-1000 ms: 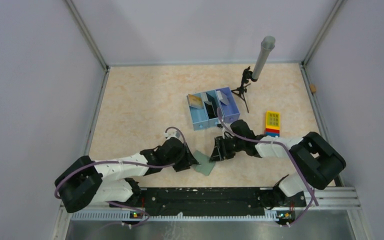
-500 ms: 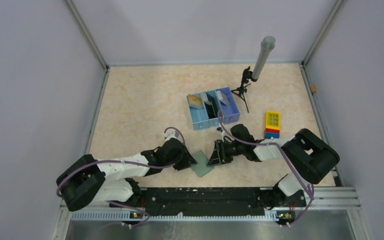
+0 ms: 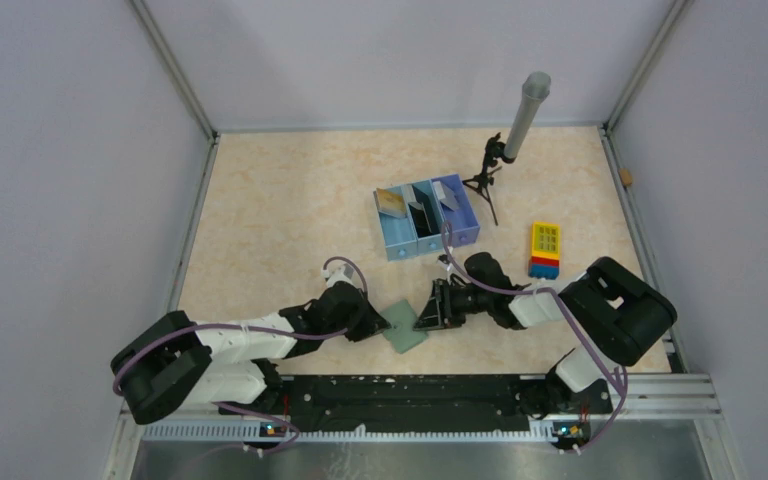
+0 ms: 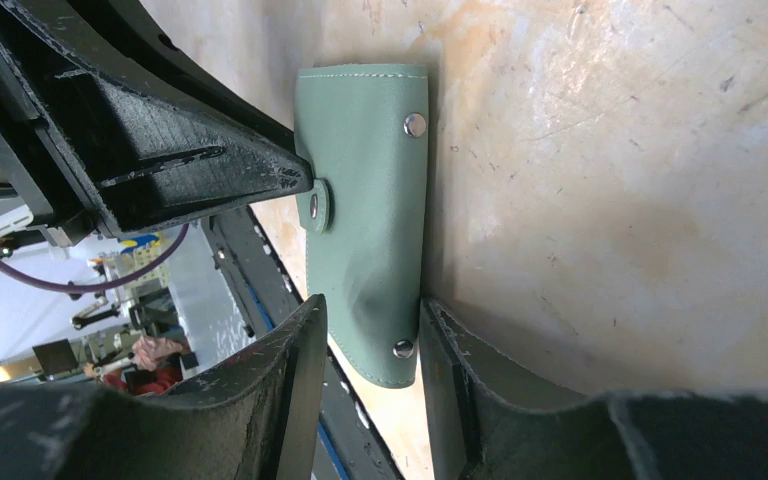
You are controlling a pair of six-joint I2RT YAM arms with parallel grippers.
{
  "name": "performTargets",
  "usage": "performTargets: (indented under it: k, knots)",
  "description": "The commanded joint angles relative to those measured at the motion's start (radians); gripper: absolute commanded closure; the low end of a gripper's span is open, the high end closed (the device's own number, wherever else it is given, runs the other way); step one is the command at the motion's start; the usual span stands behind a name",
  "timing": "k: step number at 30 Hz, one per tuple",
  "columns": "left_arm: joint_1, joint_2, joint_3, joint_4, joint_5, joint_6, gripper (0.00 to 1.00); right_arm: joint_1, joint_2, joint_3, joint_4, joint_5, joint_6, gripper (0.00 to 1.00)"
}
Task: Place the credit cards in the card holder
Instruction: Open the card holder at the center of the board.
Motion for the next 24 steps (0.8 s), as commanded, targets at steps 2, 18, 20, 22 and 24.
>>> performTargets:
  k: [2,18,20,22,24]
  knots:
    - [-0.001,-0.019,-0.067,0.058,-0.027,0.004,0.80,0.020,0.008,-0.005,0.125,-0.005,0.026,0.62]
    - [-0.001,-0.114,-0.066,0.037,-0.093,0.071,0.75,0.034,-0.047,0.024,0.151,-0.016,0.046,1.00]
    - [-0.001,-0.146,-0.017,-0.055,-0.133,0.110,0.64,0.034,-0.086,0.038,0.094,0.015,0.021,1.00]
    - [-0.001,-0.185,0.047,-0.172,-0.182,0.167,0.51,0.034,-0.138,0.059,-0.013,0.069,-0.026,1.00]
    - [-0.001,-0.218,0.133,-0.282,-0.234,0.215,0.45,0.036,-0.199,0.087,-0.126,0.144,-0.085,1.00]
